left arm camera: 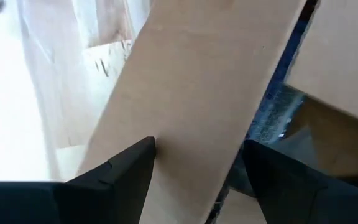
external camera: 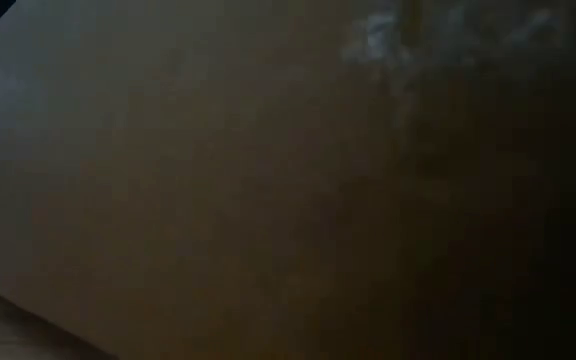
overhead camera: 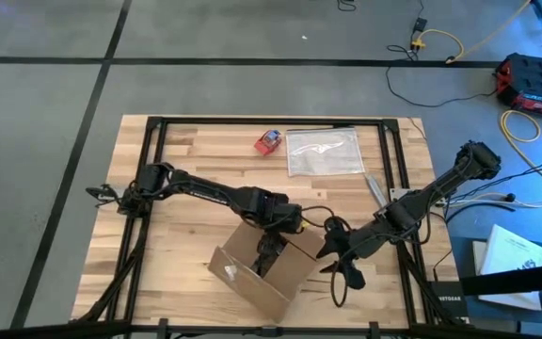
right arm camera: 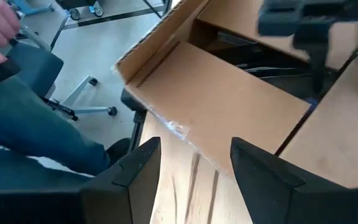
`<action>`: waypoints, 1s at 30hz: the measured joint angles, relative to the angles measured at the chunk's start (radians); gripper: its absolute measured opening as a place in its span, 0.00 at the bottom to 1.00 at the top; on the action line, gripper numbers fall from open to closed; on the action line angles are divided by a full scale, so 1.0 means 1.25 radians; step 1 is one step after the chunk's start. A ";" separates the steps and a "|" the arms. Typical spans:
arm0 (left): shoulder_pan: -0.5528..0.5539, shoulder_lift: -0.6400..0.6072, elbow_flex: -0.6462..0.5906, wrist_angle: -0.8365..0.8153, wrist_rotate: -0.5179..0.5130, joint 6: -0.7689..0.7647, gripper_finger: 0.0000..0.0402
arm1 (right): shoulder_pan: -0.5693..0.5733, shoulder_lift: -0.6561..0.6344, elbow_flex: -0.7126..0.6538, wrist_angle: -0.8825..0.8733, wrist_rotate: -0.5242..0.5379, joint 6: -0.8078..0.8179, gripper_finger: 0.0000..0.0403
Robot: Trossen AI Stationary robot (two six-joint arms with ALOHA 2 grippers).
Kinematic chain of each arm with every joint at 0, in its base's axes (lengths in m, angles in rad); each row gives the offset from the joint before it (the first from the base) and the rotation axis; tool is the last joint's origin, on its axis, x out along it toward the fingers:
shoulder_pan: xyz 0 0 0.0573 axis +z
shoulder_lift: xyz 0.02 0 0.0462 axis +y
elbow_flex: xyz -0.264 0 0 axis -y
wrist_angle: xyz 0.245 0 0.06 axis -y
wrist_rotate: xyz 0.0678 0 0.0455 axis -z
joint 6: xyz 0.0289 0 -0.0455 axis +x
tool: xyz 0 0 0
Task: Unpack boxes
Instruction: Open the box using the silver cutter
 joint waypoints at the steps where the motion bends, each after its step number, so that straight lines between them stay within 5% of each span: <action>1: -0.004 0.000 0.000 0.000 -0.014 0.006 0.58 | 0.000 0.000 0.000 -0.001 0.000 0.000 0.45; 6: -0.009 0.000 0.000 -0.003 -0.041 0.019 0.55 | 0.001 0.000 0.000 -0.003 0.000 0.008 0.45; 15: 0.021 0.000 0.000 -0.004 -0.042 -0.026 0.21 | 0.001 0.000 0.006 -0.007 -0.011 0.020 0.45; 25: 0.120 0.000 -0.001 0.005 -0.093 -0.090 0.19 | -0.012 -0.001 0.085 -0.054 0.141 -0.137 0.45; 30: 0.161 0.000 -0.001 0.000 -0.092 -0.101 0.19 | -0.097 -0.002 0.107 -0.163 0.248 0.002 0.45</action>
